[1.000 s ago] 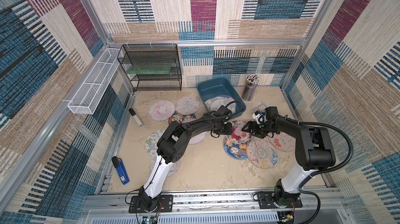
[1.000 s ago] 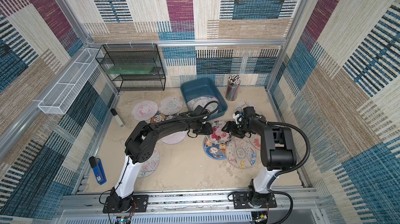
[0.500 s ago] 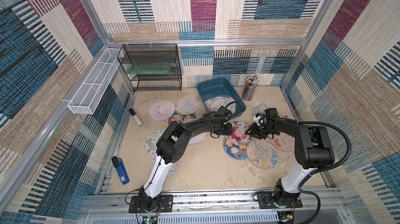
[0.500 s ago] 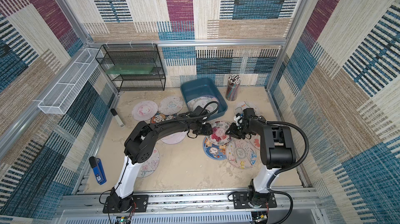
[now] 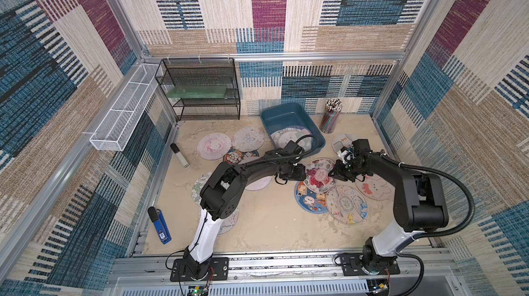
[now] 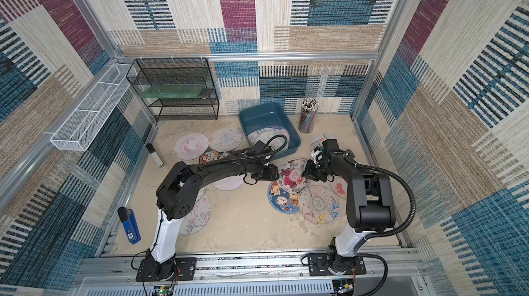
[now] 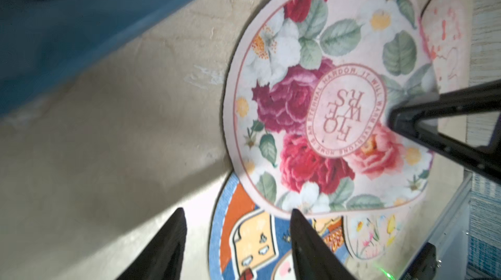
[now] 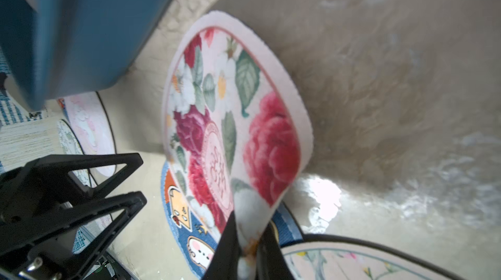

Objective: Put the coasters into the storage box
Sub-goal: Pick up the coaster from the coaster, then place the coaster in the storage box.

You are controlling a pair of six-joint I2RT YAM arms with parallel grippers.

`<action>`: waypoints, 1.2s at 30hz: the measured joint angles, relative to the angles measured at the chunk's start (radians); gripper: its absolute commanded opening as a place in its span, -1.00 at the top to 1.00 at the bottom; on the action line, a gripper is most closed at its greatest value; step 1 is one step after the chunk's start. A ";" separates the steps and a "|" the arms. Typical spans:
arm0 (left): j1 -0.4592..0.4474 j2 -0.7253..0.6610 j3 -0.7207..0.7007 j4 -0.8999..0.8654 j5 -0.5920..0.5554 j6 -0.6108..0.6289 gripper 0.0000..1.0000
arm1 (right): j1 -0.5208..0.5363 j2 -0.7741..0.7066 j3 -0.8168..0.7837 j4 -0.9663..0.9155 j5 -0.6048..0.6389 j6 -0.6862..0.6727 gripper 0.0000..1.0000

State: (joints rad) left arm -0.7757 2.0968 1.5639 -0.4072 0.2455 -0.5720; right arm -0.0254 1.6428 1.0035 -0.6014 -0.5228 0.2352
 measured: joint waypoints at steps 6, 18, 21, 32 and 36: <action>0.030 -0.159 -0.113 0.027 0.000 -0.008 -0.32 | 0.008 -0.068 0.073 -0.059 0.000 0.016 0.72; 0.119 -0.418 -0.385 0.048 -0.003 -0.027 -0.40 | 0.092 -0.088 0.354 -0.145 -0.012 0.100 0.71; 0.139 -0.468 -0.452 0.051 -0.003 -0.031 -0.41 | 0.129 -0.035 0.459 -0.143 -0.020 0.124 0.70; 0.174 -0.639 -0.631 0.051 -0.014 -0.051 -0.42 | 0.249 0.353 0.883 -0.065 -0.052 0.183 0.69; 0.180 -0.682 -0.663 0.044 -0.032 -0.053 -0.43 | 0.262 0.498 1.026 -0.027 -0.071 0.208 0.68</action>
State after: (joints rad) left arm -0.5957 1.4143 0.9012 -0.3630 0.2131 -0.6254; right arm 0.2371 2.1410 2.0296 -0.6281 -0.5941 0.4427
